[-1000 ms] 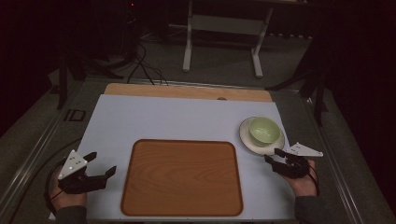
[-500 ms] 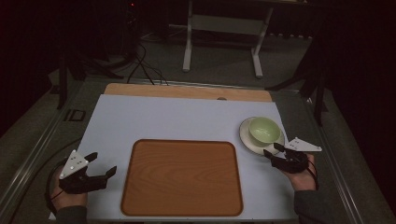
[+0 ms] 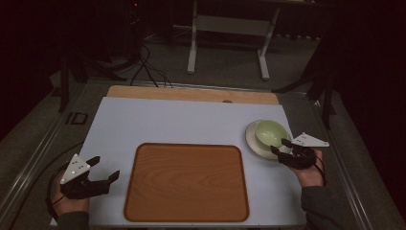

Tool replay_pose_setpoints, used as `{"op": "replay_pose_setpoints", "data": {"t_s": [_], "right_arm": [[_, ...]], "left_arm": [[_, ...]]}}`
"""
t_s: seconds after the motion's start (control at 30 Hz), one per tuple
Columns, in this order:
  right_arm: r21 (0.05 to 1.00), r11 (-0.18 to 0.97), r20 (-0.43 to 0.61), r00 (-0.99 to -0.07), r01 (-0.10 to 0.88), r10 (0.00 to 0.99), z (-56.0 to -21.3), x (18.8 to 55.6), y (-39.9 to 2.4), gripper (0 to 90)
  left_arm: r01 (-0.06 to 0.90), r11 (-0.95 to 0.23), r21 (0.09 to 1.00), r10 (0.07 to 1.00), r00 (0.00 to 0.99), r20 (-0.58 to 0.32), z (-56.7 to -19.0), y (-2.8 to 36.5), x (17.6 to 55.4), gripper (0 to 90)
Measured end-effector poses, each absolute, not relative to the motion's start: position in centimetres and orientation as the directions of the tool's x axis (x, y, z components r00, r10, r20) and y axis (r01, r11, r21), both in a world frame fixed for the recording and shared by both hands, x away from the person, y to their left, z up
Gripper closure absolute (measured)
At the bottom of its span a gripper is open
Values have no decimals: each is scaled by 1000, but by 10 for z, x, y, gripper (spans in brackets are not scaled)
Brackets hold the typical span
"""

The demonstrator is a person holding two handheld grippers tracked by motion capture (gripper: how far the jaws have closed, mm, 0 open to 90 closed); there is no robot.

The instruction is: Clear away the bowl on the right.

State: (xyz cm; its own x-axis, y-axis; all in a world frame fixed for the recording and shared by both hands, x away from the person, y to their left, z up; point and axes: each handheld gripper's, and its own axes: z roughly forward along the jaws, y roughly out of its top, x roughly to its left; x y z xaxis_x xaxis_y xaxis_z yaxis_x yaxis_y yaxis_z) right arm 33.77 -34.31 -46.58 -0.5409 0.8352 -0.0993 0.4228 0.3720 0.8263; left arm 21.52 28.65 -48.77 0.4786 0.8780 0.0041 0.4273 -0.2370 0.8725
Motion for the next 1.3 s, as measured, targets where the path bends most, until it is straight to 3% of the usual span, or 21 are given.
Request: {"op": "replay_pose_setpoints", "data": {"t_s": [0.73, 1.3], "right_arm": [[812, 386, -125, -516, 437, 847, -463, 367, -340, 378], [806, 361, -127, -457, 470, 880, -466, 381, -352, 262]], "left_arm": [[415, -237, 878, 877, 481, 9, -487, 287, 214, 144], [418, -238, 877, 877, 481, 9, -487, 287, 215, 144]]}}
